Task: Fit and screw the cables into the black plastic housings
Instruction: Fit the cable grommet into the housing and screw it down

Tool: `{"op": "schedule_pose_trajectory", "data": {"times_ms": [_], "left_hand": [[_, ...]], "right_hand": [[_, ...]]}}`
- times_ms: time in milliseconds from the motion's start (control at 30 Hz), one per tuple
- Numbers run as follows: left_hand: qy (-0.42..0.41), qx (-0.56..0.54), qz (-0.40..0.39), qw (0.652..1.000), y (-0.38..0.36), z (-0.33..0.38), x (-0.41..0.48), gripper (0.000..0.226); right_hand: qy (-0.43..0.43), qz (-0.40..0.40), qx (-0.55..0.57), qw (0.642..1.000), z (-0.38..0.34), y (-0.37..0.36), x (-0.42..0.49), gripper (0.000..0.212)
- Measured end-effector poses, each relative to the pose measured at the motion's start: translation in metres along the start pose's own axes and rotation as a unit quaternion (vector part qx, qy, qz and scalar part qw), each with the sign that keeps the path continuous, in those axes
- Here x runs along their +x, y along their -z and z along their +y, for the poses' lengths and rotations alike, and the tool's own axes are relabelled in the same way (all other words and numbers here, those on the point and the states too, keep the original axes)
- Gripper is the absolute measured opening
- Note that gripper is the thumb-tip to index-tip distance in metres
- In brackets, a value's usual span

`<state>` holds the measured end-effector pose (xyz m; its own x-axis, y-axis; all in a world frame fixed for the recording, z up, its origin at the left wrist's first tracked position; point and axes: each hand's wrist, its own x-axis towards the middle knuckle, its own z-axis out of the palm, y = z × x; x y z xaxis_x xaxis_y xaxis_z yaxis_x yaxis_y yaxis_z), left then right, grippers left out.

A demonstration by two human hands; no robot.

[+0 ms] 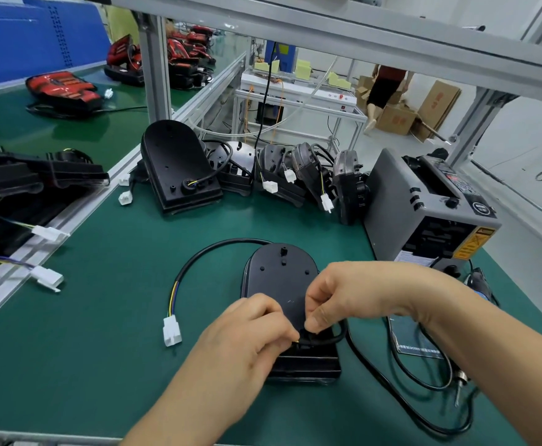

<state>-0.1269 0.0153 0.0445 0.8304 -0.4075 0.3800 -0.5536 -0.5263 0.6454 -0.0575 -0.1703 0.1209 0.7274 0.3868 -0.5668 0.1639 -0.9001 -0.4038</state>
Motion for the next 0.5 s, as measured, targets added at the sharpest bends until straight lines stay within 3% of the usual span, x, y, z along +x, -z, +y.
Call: {"op": "schedule_pose_trajectory", "data": {"times_ms": [500], "left_hand": [[0.005,-0.002,0.004,1.0,-0.0012,-0.0005,-0.0013,0.009]], "right_hand": [[0.009,-0.061,-0.039,0.997,-0.0081,0.0085,0.008,0.012]]}}
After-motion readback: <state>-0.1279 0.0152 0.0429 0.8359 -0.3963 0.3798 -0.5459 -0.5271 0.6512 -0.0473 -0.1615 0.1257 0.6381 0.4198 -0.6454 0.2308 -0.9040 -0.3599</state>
